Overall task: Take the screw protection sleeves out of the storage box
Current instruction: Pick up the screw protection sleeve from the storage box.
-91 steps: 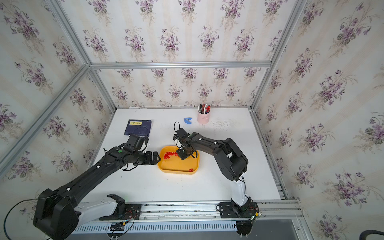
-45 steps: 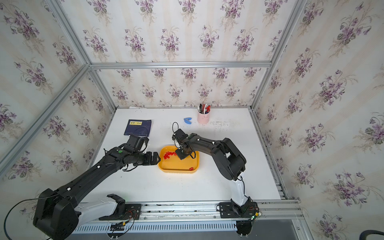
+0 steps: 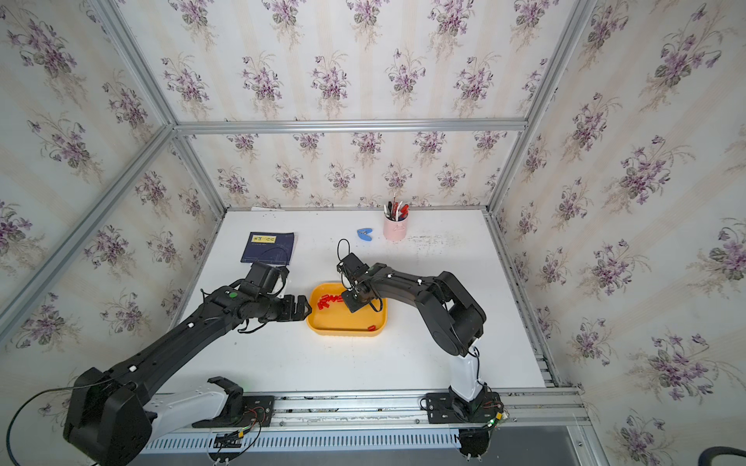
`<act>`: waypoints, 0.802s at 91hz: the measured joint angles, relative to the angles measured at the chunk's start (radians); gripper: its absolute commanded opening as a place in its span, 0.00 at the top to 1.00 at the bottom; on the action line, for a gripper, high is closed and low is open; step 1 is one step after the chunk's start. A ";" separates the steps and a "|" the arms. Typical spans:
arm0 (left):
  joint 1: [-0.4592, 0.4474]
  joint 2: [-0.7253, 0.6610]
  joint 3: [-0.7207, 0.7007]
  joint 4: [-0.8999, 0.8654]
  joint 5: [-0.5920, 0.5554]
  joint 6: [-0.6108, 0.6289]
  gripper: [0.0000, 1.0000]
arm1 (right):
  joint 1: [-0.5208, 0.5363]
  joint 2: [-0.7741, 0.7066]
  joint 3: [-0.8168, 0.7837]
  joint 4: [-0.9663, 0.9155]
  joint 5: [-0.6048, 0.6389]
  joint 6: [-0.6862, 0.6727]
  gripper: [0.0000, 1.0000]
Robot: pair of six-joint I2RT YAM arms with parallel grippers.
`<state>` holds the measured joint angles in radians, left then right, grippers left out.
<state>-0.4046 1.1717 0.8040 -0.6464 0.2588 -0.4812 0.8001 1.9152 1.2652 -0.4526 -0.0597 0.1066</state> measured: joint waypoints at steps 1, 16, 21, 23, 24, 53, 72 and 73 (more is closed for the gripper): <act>0.000 0.000 0.000 0.000 0.000 0.000 0.00 | 0.000 -0.005 -0.002 0.000 -0.001 0.002 0.94; 0.000 0.000 0.000 0.000 0.000 0.000 0.00 | 0.000 -0.097 -0.039 -0.003 -0.002 0.042 0.95; 0.000 0.000 0.000 0.000 0.000 0.000 0.00 | -0.001 -0.128 -0.047 -0.007 -0.003 0.051 0.95; 0.000 0.001 0.000 0.000 0.000 0.001 0.00 | -0.002 -0.139 -0.050 -0.009 -0.006 0.053 0.95; 0.000 0.001 0.000 0.000 0.000 0.001 0.00 | -0.003 -0.147 -0.053 -0.010 -0.006 0.055 0.95; 0.000 0.001 0.000 0.000 0.000 0.004 0.00 | -0.153 -0.356 -0.090 -0.076 0.002 0.107 0.94; 0.000 0.006 0.002 0.000 0.000 0.011 0.00 | -0.327 -0.373 -0.130 -0.097 0.063 0.103 0.94; 0.000 0.006 0.002 0.000 0.000 0.011 0.00 | -0.332 -0.369 -0.132 -0.098 0.068 0.102 0.94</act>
<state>-0.4046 1.1782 0.8059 -0.6468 0.2588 -0.4702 0.4679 1.5459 1.1332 -0.5503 0.0082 0.2089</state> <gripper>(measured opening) 0.996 0.071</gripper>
